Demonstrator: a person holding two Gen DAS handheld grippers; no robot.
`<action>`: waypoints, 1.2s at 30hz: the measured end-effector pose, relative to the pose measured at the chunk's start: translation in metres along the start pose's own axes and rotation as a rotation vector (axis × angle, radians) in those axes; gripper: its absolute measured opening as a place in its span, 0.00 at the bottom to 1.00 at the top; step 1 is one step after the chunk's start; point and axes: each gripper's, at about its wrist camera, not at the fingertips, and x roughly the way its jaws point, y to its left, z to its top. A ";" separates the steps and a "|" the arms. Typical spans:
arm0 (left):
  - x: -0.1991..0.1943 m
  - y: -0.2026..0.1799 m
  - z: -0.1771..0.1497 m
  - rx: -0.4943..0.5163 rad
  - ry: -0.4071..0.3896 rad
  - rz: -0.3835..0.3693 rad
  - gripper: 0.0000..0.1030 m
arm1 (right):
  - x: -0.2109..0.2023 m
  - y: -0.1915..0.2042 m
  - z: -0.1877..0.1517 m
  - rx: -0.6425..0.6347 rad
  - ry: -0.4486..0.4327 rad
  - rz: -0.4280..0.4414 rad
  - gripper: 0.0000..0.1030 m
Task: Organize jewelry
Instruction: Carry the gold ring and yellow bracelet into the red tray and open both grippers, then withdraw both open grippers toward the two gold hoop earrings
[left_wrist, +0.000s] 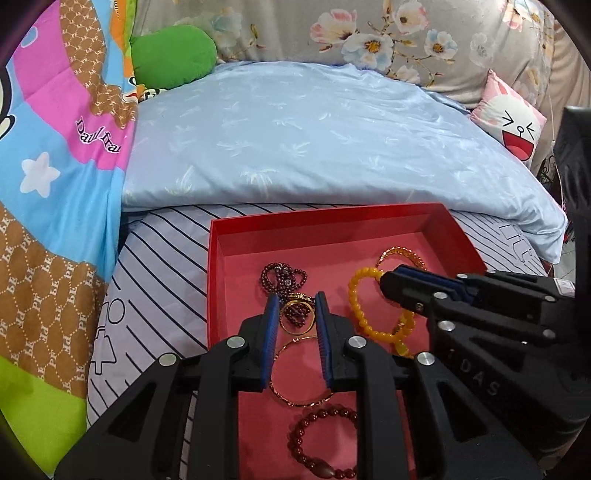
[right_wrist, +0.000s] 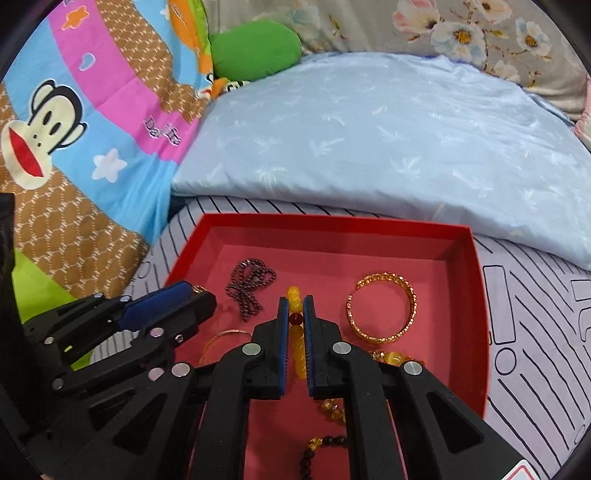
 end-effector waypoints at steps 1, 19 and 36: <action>0.003 -0.001 0.000 0.002 0.007 0.002 0.19 | 0.003 -0.002 0.000 0.001 0.009 -0.007 0.07; -0.017 -0.008 -0.002 0.016 -0.041 0.061 0.39 | -0.039 -0.001 -0.013 -0.023 -0.091 -0.069 0.22; -0.086 -0.024 -0.034 0.028 -0.093 0.055 0.43 | -0.109 0.008 -0.061 -0.022 -0.157 -0.066 0.24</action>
